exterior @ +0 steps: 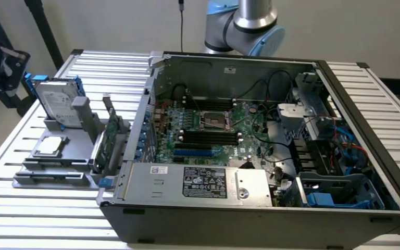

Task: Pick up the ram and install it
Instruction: 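Pick up the ram and move it above insertion slot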

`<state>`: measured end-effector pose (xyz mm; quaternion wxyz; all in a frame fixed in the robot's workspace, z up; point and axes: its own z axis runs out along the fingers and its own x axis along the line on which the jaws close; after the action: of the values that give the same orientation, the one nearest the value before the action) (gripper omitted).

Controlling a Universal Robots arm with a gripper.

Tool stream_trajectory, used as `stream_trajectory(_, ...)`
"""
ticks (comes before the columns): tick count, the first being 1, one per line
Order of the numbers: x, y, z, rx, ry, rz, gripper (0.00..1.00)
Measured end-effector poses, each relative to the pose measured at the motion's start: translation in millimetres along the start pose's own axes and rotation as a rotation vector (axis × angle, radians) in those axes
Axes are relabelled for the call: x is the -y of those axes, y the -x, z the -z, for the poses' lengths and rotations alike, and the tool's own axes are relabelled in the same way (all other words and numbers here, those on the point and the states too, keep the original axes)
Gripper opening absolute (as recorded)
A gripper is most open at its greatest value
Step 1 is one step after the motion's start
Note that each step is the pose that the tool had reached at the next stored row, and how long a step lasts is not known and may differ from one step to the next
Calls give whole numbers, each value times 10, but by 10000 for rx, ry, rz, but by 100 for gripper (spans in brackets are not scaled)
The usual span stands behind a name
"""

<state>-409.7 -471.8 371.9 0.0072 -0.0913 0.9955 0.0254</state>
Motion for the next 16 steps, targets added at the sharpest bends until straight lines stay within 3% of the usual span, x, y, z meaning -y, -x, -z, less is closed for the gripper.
stream_trajectory(16, 1, -1, -26, -144, 54, 2894, 11)
